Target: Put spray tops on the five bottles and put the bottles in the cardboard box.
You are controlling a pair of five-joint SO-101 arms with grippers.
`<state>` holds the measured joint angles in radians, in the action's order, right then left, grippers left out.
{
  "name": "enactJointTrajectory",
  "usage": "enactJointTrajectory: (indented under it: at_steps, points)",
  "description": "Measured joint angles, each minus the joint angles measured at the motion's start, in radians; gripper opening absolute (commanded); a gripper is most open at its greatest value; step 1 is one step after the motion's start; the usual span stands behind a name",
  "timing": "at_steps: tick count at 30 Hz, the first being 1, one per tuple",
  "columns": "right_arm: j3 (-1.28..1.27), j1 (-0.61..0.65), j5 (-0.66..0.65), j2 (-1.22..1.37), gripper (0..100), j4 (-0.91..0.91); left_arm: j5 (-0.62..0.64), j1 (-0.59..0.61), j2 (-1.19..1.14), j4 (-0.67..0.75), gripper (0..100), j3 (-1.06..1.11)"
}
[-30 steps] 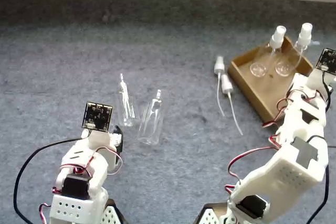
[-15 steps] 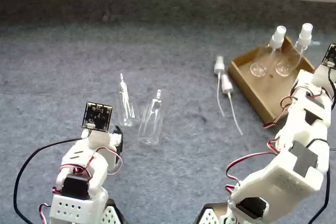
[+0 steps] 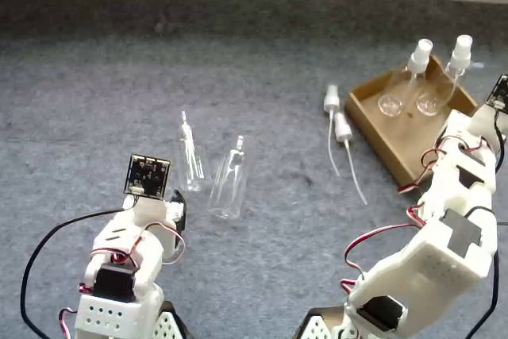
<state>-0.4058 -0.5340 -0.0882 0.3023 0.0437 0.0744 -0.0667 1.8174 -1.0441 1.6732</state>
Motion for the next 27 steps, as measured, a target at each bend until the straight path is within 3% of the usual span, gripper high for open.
enactJointTrajectory:
  at_steps: [8, 13, 27]
  points:
    - [0.0, 0.0, 0.003, 0.0, 22.8, 0.002, 0.0, 0.0, 0.0, 0.0, 4, 0.0]
    - [0.0, 0.0, 0.003, 0.0, 30.6, 0.002, 0.0, 0.0, 0.0, 0.0, 4, 0.0]
    - [0.0, 0.0, -0.048, -0.032, 30.7, 0.002, 0.0, 0.0, 0.0, 0.0, 4, 0.0]
